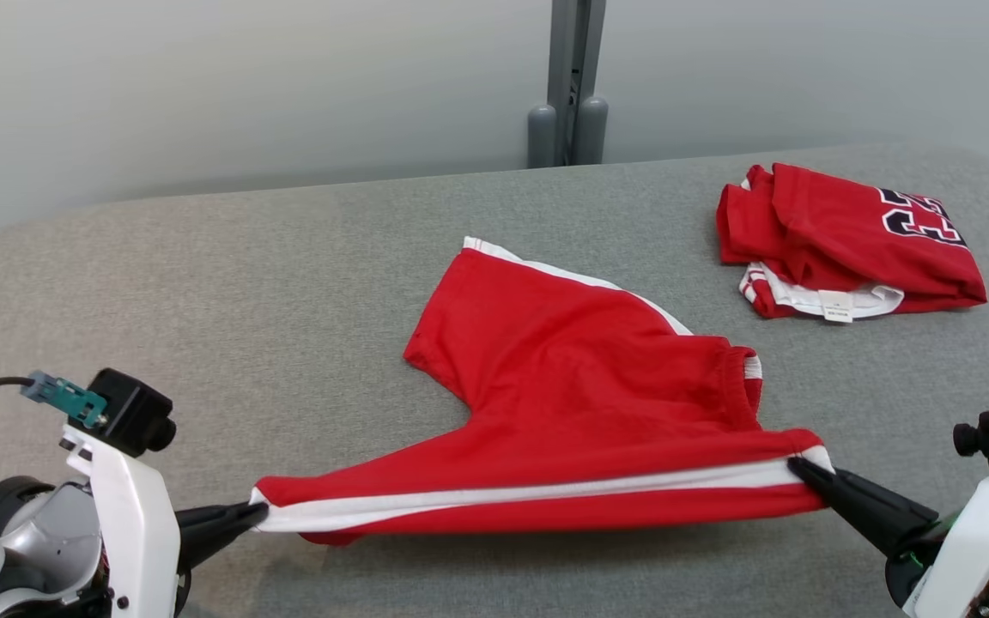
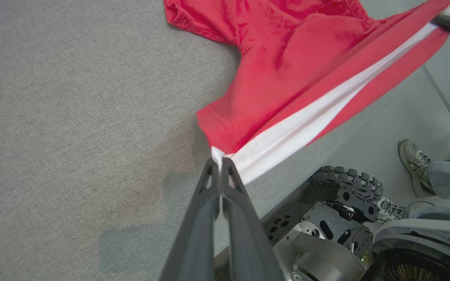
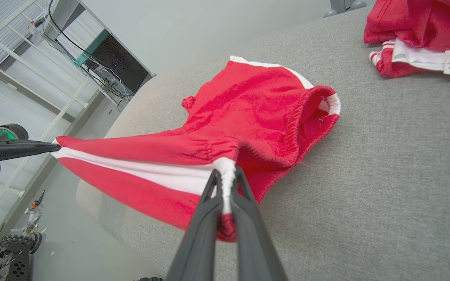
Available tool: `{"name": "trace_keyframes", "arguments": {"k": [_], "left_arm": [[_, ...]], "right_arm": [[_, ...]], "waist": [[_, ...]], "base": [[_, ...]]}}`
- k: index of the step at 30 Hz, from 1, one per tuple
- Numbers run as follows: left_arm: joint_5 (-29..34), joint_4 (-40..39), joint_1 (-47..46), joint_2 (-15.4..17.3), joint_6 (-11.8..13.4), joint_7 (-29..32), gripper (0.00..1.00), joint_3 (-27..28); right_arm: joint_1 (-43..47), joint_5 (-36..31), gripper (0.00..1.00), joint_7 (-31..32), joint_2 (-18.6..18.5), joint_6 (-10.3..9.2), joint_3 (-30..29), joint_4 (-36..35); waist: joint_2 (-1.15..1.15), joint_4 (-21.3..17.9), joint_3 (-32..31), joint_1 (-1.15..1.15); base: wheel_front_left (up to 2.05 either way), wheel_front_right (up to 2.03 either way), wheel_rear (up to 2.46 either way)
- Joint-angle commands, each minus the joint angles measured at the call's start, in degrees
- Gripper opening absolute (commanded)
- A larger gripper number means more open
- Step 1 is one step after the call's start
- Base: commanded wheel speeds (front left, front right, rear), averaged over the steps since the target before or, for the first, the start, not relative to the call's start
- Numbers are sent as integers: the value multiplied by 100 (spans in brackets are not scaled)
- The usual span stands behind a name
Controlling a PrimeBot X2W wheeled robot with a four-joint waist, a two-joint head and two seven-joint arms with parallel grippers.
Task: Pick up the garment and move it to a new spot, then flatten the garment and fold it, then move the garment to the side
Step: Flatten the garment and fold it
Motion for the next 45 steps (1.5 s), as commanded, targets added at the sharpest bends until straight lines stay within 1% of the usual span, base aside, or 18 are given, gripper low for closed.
{"name": "trace_keyframes", "arguments": {"k": [1, 4, 7, 13, 19, 23, 28, 32, 33, 35, 36, 39, 41, 42, 43, 44, 45], "left_arm": [[-5, 24, 11, 135, 82, -22, 0, 84], [20, -42, -171, 134, 122, 55, 0, 134], [108, 152, -506, 18, 96, 174, 0, 222], [355, 1049, -1429, -433, -119, 311, 0, 389], [669, 1898, -2347, -742, -387, 452, 0, 470], [831, 2395, -2892, -984, -506, 519, 0, 483], [1116, 3007, -3481, -1220, -614, 613, 0, 421], [1310, 3522, -3865, -1467, -653, 671, 0, 328], [1427, 3807, -4029, -1587, -691, 622, 0, 277], [1601, 4059, -4195, -1653, -745, 551, 0, 199], [1601, 4059, -4195, -1653, -745, 551, 0, 199], [1534, 4402, -4301, -1842, -832, 473, 0, 239], [1554, 4592, -4415, -1905, -886, 423, 0, 233], [1564, 4682, -4450, -1938, -902, 401, 0, 224], [1558, 4779, -4455, -1969, -928, 441, 0, 198], [1561, 4865, -4472, -1999, -950, 442, 24, 172], [1559, 4933, -4501, -2028, -968, 388, 89, 183]], "right_arm": [[10, -43, 0, -86, -112, -18, -100, 6], [-71, -154, 0, -168, 10, -18, -226, -35], [-216, -204, 0, -221, 289, -16, -408, 67], [-346, -271, 0, -366, 966, -11, -750, 461], [-459, -447, 0, -468, 1535, -11, -1189, 737], [-470, -667, 0, -494, 1883, -11, -1543, 940], [-313, -1111, 0, -496, 2361, -12, -2269, 1035], [-264, -1418, 0, -497, 2683, -12, -2544, 1043], [-303, -1523, 0, -497, 2825, -12, -2627, 1098], [-377, -1611, 0, -498, 2954, -12, -2710, 1128], [-377, -1611, 0, -498, 2954, -12, -2710, 1128], [-464, -1704, 0, -498, 3126, -11, -2768, 1172], [-524, -1760, 0, -498, 3203, -11, -2737, 1226], [-559, -1778, 2, -498, 3237, -11, -2735, 1252], [-579, -1793, 20, -498, 3264, -11, -2728, 1274], [-590, -1805, 44, -498, 3287, -11, -2719, 1297], [-603, -1806, 84, -498, 3312, -11, -2711, 1322]], "waist": [[0, -52, 42, 1], [0, -186, 153, 1], [0, -340, 333, 1], [0, -668, 854, 1], [0, -1031, 1451, 1], [0, -1220, 1777, 1], [0, -1431, 2115, 1], [0, -1552, 2326, 1], [0, -1613, 2409, 1], [0, -1678, 2493, 1], [0, -1678, 2493, 1], [0, -1753, 2588, 1], [0, -1784, 2630, 1], [0, -1794, 2641, 1], [0, -1802, 2647, 1], [0, -1806, 2648, 1], [0, -1806, 2646, 1]], "base": [[0, 0, 0], [0, 0, 0], [0, 0, 0], [0, 0, 0], [0, 0, 0], [0, 0, 0], [0, 0, 0], [0, 0, 0], [0, 0, 0], [0, 0, 0], [0, 0, 0], [0, 0, 0], [0, 0, 0], [0, 0, 0], [0, 0, 0], [0, 0, 0], [0, 0, 0]]}}
